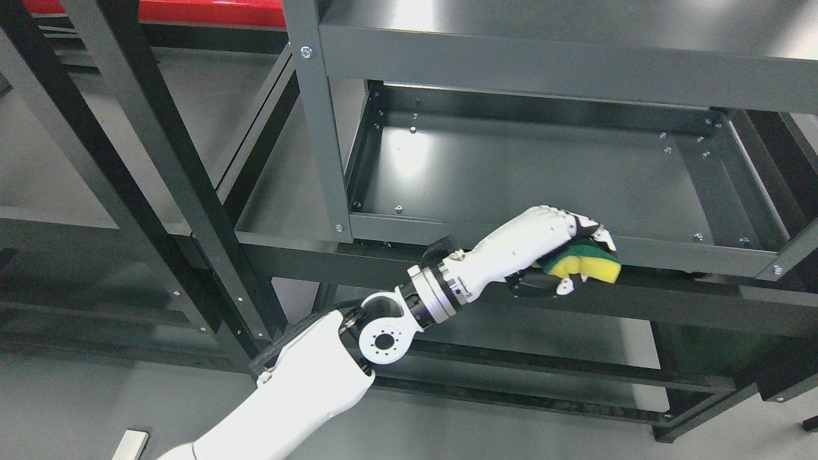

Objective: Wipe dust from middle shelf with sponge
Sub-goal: 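Withdraw the left hand holding the sponge out of the shelf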

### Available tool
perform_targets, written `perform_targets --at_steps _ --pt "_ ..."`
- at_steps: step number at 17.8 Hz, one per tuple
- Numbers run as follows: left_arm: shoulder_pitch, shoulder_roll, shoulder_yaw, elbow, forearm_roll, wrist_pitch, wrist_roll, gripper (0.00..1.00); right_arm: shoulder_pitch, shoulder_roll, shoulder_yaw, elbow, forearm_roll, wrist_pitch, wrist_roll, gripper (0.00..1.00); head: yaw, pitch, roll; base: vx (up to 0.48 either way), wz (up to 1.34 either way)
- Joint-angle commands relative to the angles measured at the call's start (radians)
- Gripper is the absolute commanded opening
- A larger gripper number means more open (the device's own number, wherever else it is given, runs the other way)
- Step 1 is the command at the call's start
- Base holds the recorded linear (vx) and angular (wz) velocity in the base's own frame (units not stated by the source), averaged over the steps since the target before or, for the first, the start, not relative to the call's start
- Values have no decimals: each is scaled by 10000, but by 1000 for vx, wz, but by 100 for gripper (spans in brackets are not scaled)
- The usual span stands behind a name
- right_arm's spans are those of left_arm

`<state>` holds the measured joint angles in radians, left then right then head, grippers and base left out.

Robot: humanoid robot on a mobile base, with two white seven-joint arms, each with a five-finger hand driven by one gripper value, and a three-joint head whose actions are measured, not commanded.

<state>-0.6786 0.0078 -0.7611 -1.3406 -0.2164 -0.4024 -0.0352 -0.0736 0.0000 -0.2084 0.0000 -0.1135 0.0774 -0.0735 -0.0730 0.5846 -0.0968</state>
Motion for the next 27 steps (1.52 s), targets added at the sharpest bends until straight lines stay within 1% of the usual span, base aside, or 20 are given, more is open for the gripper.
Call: perform_targets --at_steps 1,2,4,6,7,10,11,12,14,16,19,21,25,27 --pt "2014 96 5244 -293 2391 326 -17 2 0 -175 -2 -175 0 -7 -2 100 0 0 0 0 0" --pt "2167 96 6008 -414 3047 631 -32 1 0 -175 13 -175 0 -7 -2 100 0 0 0 0 0" --pt "2412 96 6658 -1163 4107 1534 -17 1 0 -175 -3 -175 0 -7 -2 100 0 0 0 0 0" --pt "3115 96 6707 -2556 5045 2532 -32 1 0 -175 13 -175 0 -7 -2 100 0 0 0 0 0" --pt "3605 96 6615 -3216 5109 2703 -47 1 0 -175 13 -175 0 -7 -2 100 0 0 0 0 0" --pt "4957 96 5850 -4264 5110 2430 -78 1 0 -175 -3 -175 0 -7 -2 100 0 0 0 0 0" --pt "5264 96 5635 -4327 5110 2003 -123 1 0 -175 13 -175 0 -7 -2 100 0 0 0 0 0" --pt "5495 96 5359 -4327 5110 1270 -185 1 0 -175 -2 -175 0 -7 -2 100 0 0 0 0 0" --pt "5757 96 5020 -4343 5094 301 -200 1 0 -175 -3 -175 0 -7 -2 100 0 0 0 0 0" --pt "5941 96 5140 -4343 5094 -162 -201 1 0 -175 -3 -175 0 -7 -2 100 0 0 0 0 0" --pt "6202 96 5952 -4312 5094 -226 -201 1 0 -175 -3 -175 0 -7 -2 100 0 0 0 0 0" --pt "6416 96 6245 -4312 5094 -164 -201 1 0 -175 -3 -175 0 -7 -2 100 0 0 0 0 0" --pt "6418 96 6965 -4297 5109 494 -170 1 0 -175 -3 -175 0 -7 -2 100 0 0 0 0 0" --pt "6418 96 7059 -4297 5110 618 -170 0 0 -175 -3 -175 0 -7 -2 100 0 0 0 0 0"
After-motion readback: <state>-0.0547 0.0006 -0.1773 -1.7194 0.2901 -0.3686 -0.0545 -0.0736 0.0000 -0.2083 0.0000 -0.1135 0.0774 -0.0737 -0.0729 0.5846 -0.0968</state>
